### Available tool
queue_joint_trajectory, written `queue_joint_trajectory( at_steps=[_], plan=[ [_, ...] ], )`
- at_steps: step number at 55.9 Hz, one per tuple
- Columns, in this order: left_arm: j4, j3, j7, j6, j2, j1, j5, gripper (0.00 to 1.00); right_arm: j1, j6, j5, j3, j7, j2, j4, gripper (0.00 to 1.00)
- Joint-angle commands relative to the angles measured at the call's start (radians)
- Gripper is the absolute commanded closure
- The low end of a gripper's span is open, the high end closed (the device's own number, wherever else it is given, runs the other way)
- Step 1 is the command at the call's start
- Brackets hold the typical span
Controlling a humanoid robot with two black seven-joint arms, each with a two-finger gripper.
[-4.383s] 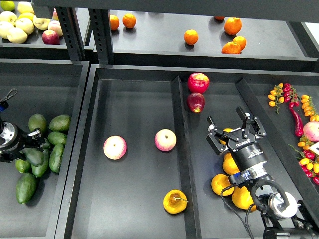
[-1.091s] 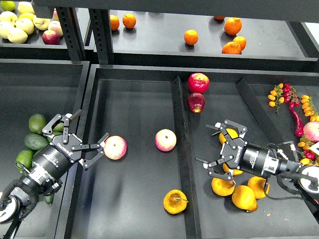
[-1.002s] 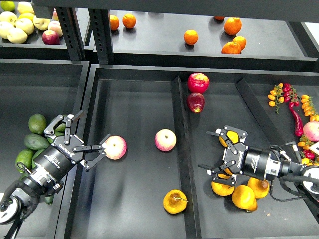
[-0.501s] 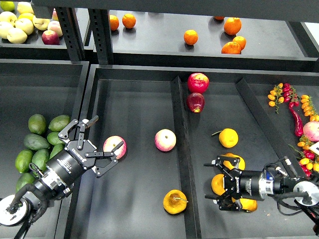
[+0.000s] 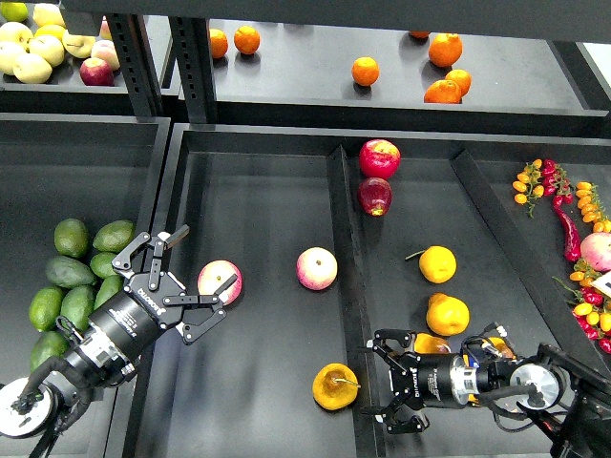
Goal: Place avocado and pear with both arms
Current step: 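Move the right gripper onto the yellow-orange pear in the middle bin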
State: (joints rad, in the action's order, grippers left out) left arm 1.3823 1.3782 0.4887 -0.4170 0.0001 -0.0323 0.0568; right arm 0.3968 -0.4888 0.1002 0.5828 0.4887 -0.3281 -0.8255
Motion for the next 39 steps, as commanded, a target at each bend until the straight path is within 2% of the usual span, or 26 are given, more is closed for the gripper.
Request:
queue_joint_trajectory(
  at_steps=[1,25,39],
  plan=[
    [0.000,0.001,0.000,0.000,0.000,-0.001,0.000,0.00,0.002,0.000,0.018,-0.009,0.000,0.027,0.032,0.01],
    [0.000,-0.001,0.000,0.000,0.000,-0.001,0.000,0.00,0.004,0.000,0.024,-0.009,0.000,0.116,0.137,0.06],
    [0.000,-0.005,0.000,-0.003,0.000,-0.011,0.000,0.00,0.004,0.000,0.024,0.002,0.000,0.149,0.175,0.16]
  ],
)
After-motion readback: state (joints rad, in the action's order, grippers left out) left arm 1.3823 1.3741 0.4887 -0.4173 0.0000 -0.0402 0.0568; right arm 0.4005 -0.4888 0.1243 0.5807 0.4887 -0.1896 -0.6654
